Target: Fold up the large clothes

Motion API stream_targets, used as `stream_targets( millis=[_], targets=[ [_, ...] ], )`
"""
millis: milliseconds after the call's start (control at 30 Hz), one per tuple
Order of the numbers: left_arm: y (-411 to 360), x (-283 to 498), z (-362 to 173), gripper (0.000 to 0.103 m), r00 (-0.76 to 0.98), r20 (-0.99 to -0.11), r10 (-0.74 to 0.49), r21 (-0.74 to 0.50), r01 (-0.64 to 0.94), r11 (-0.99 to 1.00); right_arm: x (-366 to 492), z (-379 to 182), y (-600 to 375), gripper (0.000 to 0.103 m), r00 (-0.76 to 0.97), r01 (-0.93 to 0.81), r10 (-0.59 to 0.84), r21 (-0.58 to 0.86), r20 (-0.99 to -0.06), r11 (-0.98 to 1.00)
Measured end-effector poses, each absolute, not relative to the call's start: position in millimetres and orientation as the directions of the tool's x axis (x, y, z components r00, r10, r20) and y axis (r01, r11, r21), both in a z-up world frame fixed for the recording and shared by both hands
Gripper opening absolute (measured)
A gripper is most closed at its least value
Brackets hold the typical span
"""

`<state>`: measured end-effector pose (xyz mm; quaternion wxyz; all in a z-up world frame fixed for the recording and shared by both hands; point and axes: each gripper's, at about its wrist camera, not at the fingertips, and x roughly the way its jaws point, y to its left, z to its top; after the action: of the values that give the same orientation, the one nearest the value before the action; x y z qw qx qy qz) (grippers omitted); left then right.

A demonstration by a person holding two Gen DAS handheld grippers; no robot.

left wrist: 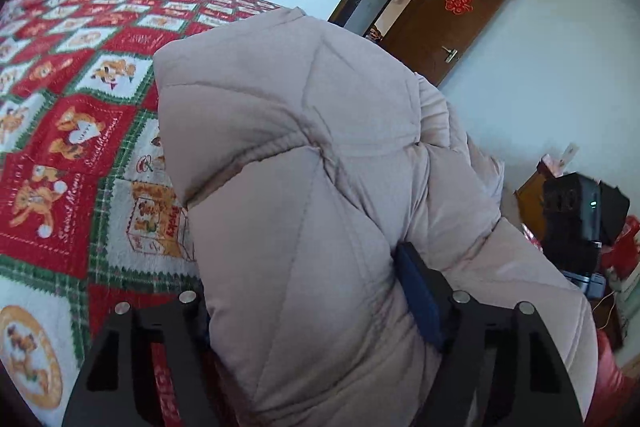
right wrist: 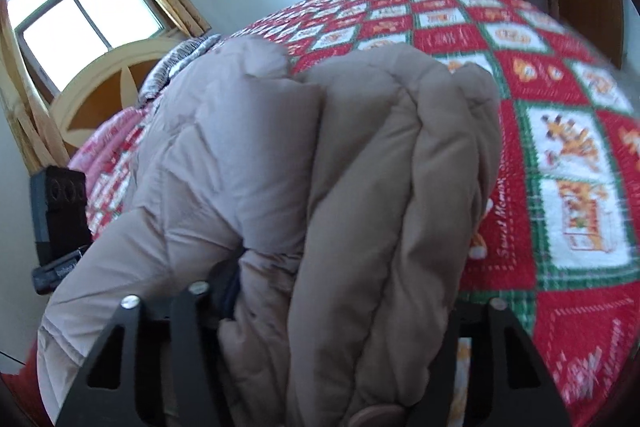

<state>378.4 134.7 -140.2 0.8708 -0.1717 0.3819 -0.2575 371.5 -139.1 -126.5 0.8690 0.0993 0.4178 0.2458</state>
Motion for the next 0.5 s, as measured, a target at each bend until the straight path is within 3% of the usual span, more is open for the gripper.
stream_targets(
  millis=[200, 500],
  targets=[
    [148.1, 348.6, -133.2, 0.072, 0.582, -0.549, -0.6, -0.515, 0.329, 0.791, 331.7, -111.7, -132.9, 0.047, 0.557, -0.348, 0.511, 0.375, -0.654, 0.859],
    [152.6, 299.4, -118.2, 0.07, 0.606, -0.521, -0.6, -0.498, 0.355, 0.791, 275.1, -95.7, -133.8, 0.045, 0.598, -0.354, 0.551, 0.424, -0.582, 0.833]
  ],
)
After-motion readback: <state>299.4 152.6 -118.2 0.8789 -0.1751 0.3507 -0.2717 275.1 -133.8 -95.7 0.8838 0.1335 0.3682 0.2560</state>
